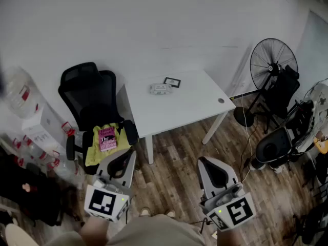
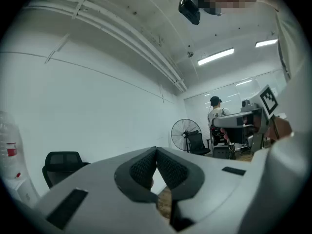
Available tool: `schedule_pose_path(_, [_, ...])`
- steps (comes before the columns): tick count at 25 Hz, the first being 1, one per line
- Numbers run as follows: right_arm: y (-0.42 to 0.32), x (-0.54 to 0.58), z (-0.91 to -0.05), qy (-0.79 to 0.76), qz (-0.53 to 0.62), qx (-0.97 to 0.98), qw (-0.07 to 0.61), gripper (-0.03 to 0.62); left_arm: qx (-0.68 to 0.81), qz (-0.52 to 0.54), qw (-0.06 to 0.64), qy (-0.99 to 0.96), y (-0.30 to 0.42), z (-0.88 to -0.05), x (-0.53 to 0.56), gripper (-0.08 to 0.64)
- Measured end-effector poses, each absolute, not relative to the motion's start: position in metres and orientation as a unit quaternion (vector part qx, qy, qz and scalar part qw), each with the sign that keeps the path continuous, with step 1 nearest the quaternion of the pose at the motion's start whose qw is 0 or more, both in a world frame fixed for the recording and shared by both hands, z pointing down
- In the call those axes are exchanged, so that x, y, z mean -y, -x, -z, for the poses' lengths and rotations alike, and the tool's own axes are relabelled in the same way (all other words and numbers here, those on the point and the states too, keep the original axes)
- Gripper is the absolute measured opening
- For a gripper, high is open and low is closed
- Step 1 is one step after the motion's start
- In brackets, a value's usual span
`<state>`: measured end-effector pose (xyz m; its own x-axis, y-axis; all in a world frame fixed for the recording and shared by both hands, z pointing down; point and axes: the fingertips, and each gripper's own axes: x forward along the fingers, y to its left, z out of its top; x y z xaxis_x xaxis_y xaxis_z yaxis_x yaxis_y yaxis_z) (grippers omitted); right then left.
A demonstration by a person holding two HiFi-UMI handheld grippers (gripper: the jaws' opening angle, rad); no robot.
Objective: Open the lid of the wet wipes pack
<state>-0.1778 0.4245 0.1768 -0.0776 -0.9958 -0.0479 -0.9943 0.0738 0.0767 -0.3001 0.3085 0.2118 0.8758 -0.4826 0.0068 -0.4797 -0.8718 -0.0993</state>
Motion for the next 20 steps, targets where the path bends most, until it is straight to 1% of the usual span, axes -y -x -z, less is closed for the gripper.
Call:
schedule_pose_path(6, [0.171,-0.427,-0.176,-0.681,0.042,0.731,-0.017,0.025,-0.249,0.015,0.044,0.967,0.295,-0.213,-0.310,0.021])
schedule_pose_path(20, [0.144,-0.445,-0.187,-0.676,0.053,0.735,0.002,0.026,-0.261,0.018,0.051,0.964,0.260,-0.222,-0.327,0.021])
